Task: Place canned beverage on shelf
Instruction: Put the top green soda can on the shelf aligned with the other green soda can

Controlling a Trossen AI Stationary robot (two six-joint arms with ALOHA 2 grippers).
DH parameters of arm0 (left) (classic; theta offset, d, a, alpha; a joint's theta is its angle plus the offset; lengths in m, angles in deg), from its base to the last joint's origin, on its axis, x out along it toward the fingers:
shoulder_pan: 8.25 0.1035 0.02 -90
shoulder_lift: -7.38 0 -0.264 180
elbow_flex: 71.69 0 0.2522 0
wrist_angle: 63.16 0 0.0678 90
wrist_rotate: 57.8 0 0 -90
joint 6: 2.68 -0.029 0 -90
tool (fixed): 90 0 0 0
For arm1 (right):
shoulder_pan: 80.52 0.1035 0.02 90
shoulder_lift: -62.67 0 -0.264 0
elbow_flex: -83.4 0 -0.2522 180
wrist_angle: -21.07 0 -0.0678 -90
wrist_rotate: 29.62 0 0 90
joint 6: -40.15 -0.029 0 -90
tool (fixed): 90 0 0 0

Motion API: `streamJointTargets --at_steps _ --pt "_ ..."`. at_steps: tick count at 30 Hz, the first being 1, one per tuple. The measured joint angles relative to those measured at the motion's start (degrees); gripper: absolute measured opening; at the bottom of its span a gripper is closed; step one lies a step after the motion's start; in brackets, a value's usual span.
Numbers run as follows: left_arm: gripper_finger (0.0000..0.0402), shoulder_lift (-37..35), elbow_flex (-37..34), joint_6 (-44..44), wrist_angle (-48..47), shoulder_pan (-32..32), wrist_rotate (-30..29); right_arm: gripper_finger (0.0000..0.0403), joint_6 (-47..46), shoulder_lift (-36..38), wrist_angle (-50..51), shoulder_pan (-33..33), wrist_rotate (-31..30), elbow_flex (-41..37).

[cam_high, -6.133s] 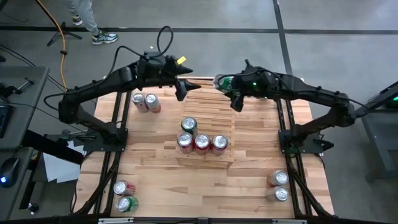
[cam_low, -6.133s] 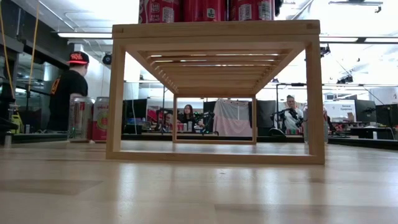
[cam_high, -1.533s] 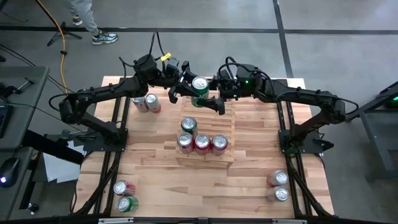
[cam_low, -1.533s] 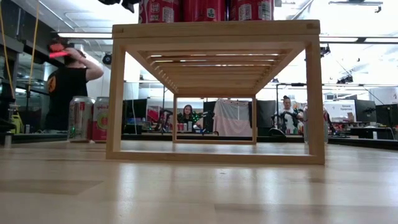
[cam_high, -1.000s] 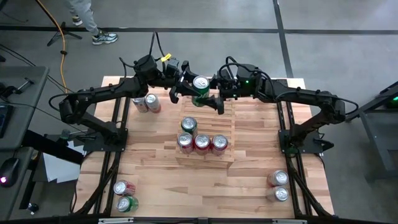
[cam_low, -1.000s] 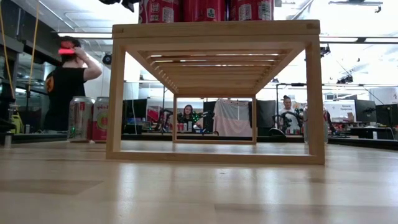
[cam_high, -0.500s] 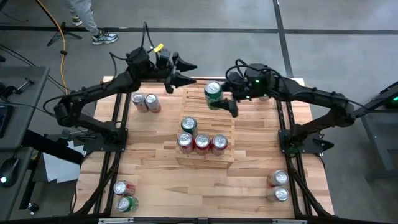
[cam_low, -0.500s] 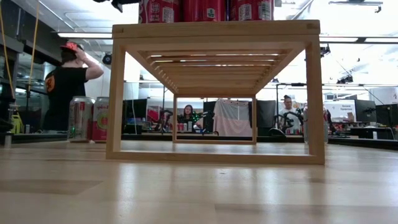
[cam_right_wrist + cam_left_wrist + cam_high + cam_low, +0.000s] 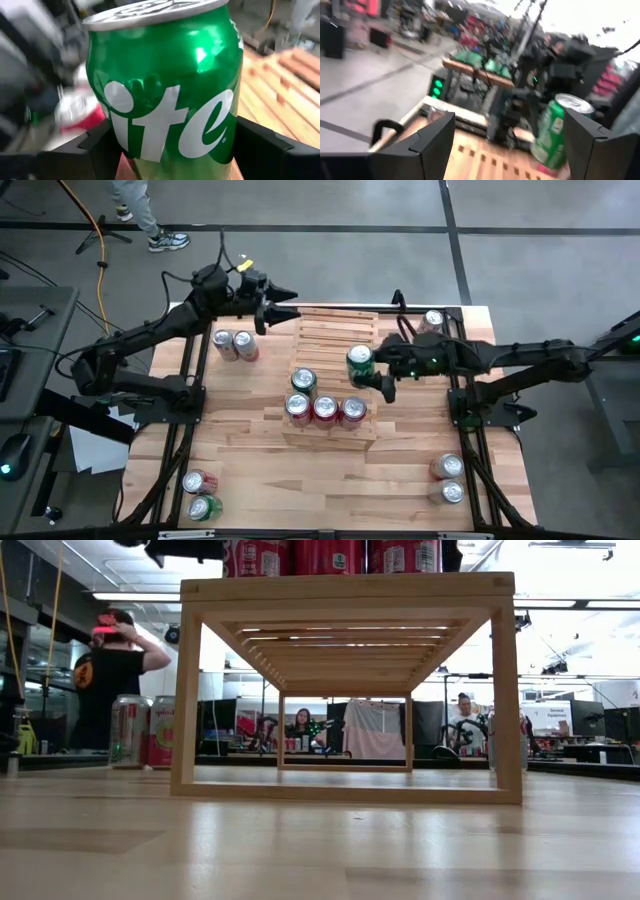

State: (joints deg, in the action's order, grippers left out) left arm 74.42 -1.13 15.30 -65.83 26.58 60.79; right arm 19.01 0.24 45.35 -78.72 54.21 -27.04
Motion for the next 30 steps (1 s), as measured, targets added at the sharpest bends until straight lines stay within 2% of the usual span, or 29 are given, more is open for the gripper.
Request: streamJointTargets --at_steps 3,6,13,21,26,30 --pt "0.0258 -2.1 -4.4 3.7 5.7 0.1 -3.6 0.0292 -1.0 -0.6 -12.1 1.2 -3.4 -4.9" --pt "0.0258 -3.6 -7.3 6.1 8.9 0.0 -6.0 0.0292 -1.0 -2.8 -18.4 1.7 -4.8 -6.9" --pt "0.0258 -5.0 -8.7 7.5 9.8 0.0 -7.8 0.0292 0.5 -7.7 -19.3 1.6 -4.3 -6.4" --pt "0.0259 -5.3 -8.7 8.0 9.8 0.0 -8.2 0.0293 0.4 -8.5 -19.5 1.6 -2.6 -6.4" --pt "0.0259 -5.3 -8.7 8.0 9.8 0.0 -8.2 0.0319 0.0 -8.5 -19.5 1.6 -1.8 -6.4" --pt "0.0259 -5.3 -8.7 8.2 9.8 0.0 -8.2 0.0325 -0.9 -8.5 -19.4 1.6 -1.1 -6.3"
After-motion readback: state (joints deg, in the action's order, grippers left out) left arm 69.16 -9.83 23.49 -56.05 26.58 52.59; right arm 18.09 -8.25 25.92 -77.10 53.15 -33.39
